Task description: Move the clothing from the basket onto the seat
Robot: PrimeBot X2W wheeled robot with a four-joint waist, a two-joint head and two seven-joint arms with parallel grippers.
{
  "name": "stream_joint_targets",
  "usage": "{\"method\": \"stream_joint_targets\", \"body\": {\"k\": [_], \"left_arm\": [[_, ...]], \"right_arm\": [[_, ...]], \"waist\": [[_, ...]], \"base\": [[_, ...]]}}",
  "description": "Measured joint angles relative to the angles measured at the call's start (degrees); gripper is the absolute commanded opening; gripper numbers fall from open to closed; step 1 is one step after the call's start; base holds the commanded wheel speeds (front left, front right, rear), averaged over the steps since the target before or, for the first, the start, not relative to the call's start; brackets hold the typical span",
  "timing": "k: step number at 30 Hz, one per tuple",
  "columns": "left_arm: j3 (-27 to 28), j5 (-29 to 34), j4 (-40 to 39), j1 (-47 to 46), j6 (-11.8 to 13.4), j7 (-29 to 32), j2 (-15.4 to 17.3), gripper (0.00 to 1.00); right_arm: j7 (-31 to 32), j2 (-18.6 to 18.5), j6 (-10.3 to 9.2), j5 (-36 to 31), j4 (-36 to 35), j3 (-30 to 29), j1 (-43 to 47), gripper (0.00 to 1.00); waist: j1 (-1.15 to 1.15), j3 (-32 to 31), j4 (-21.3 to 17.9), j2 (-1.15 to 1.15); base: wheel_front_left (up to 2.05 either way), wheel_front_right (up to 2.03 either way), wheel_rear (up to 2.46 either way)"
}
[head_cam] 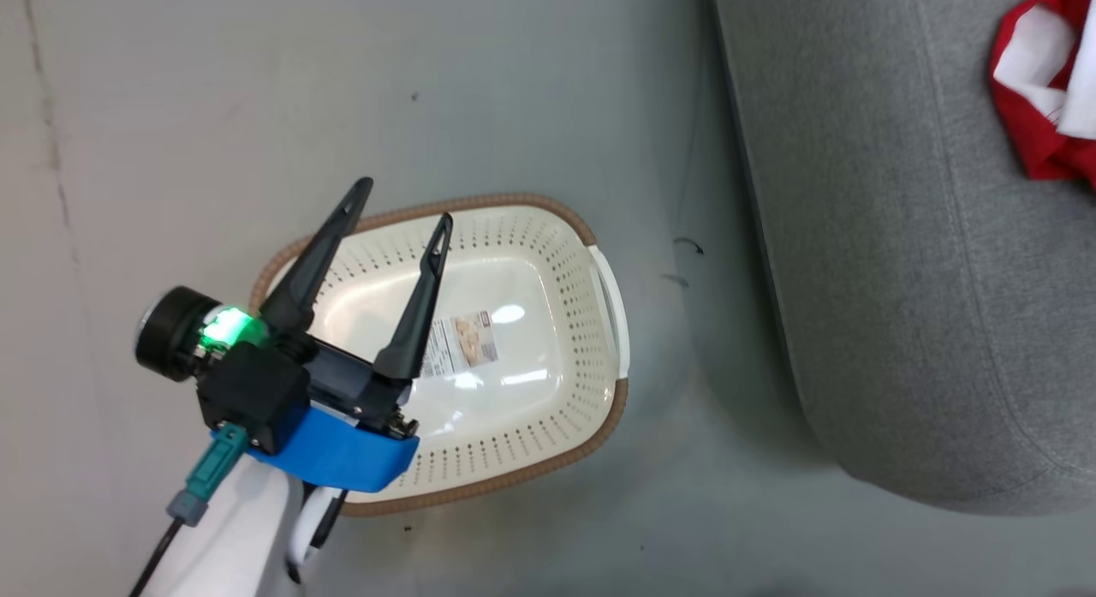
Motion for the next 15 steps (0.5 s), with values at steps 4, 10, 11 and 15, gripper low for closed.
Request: {"method": "stream_joint_targets", "body": {"k": [4,10,11,15], "left_arm": [[0.1,-0.13,1.11,1.22,0.0,0.0,-2.04,1.0],[1.41,-0.75,2.78,3.84,-0.09,0.0,-4.71,1.0],[1.72,-0.89,3.01,4.42,-0.1,0.0,-5.09,1.0],[2.89,-1.11,4.0,6.98,-0.22,0.0,-6.76,1.0]], "right_arm": [[-2.59,-0.04,0.0,-0.04,2.54,1.49,1.77,1.0],[-7.05,0.96,0.0,2.49,4.05,3.85,6.27,1.0],[-7.54,1.4,0.0,2.97,4.03,4.38,7.27,1.0],[-9.14,3.81,0.0,5.49,2.75,6.6,12.42,1.0]], "waist": [[0.0,-3.32,0.51,0.0],[-0.01,-9.25,1.26,0.0],[-0.01,-10.28,1.36,0.0],[-0.02,-14.48,1.64,0.0]], "base": [[0.0,0.0,0.0],[0.0,0.0,0.0],[0.0,0.0,0.0],[0.0,0.0,0.0]]}}
